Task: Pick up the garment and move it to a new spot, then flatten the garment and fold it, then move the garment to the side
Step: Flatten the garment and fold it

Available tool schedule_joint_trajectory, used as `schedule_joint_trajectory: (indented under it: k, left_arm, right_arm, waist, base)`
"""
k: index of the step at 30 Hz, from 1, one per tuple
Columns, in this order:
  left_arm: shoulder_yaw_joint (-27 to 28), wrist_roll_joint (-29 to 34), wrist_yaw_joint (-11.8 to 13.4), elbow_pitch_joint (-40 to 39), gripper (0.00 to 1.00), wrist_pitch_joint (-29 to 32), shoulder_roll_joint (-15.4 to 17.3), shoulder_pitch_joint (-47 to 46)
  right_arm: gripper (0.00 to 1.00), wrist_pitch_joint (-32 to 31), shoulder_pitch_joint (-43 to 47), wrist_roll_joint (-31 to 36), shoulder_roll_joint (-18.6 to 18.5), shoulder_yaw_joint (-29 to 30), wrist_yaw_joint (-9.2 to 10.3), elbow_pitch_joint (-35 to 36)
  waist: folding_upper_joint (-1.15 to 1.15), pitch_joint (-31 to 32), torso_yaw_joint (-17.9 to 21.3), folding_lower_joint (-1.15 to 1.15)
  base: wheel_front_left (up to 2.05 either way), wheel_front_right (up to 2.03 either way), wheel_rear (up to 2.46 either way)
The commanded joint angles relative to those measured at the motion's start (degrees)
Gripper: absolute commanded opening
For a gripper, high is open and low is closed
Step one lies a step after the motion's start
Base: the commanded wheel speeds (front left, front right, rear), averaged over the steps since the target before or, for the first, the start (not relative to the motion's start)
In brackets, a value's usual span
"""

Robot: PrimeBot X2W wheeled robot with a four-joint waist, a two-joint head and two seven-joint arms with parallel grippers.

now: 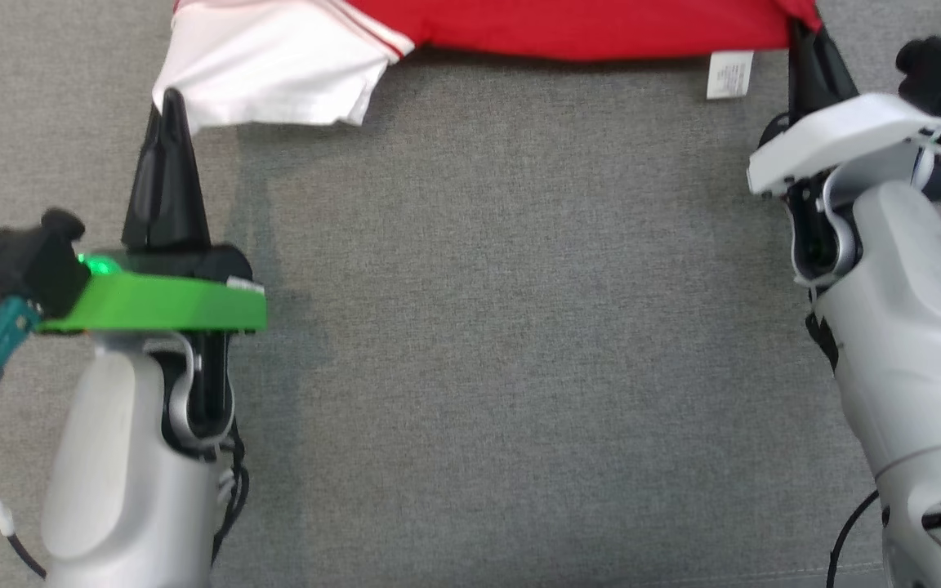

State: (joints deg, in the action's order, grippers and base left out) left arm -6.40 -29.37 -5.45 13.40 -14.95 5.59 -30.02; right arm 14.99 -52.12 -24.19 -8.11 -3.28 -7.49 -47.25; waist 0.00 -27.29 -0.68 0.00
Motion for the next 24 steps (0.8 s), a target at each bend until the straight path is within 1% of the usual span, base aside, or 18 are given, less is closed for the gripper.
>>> schedule_joint_trajectory:
  k: [1, 4, 7, 11, 14, 18, 21, 24]
  left_arm:
    - [0.16, -0.6, 0.42, -1.59, 0.0, -0.31, -0.03, 3.27]
    - [-0.62, -0.99, 1.53, -6.78, 0.0, 0.49, -0.29, 11.46]
    - [-1.08, -1.13, 3.35, -11.31, 0.0, 1.74, -0.5, 18.43]
    - [-1.29, -1.35, 5.88, -17.72, 0.0, 3.72, -0.55, 27.05]
    - [-1.94, -0.98, 7.32, -21.72, 0.0, 5.25, -0.35, 32.68]
    - [-2.75, -1.06, 9.18, -26.91, 0.0, 7.44, -0.29, 39.49]
    - [-3.34, -0.68, 10.18, -29.31, 0.0, 8.63, 0.07, 43.14]
    - [-3.83, -1.27, 10.7, -29.85, 0.0, 9.76, 0.04, 45.64]
  right_arm:
    - [0.0, 0.2, 2.88, -1.16, -1.1, -0.62, 0.0, 1.37]
    - [0.0, -0.16, 10.18, -4.16, -2.46, -1.72, 0.0, 6.79]
    - [0.0, -0.45, 17.16, -6.25, -3.37, -1.51, 0.0, 11.91]
    - [0.0, -1.38, 27.48, -7.17, -3.39, 0.67, 0.0, 19.43]
    - [0.0, -2.46, 35.17, -6.2, -1.92, 3.29, 0.0, 24.78]
    - [0.0, -5.69, 45.61, -5.1, 0.95, 7.4, 0.0, 33.89]
    - [0.0, -8.29, 52.08, -4.16, 2.77, 9.64, 0.0, 40.73]
    - [0.0, -11.23, 56.99, -3.4, 4.28, 10.97, 0.0, 46.68]
  waist:
    - [0.0, 4.19, -0.35, 0.0]
    - [0.0, 7.38, -1.06, 0.0]
    - [0.0, 10.16, -1.84, 0.0]
    - [0.0, 13.55, -3.25, 0.0]
    - [0.0, 15.84, -4.12, 0.0]
    - [0.0, 17.88, -5.07, 0.0]
    - [0.0, 18.37, -5.26, 0.0]
    - [0.0, 18.55, -4.95, 0.0]
  base:
    - [0.0, 0.0, 0.0]
    - [0.0, 0.0, 0.0]
    - [0.0, 0.0, 0.0]
    - [0.0, 0.0, 0.0]
    - [0.0, 0.0, 0.0]
    - [0.0, 0.0, 0.0]
    - [0.0, 0.0, 0.0]
    - [0.0, 0.0, 0.0]
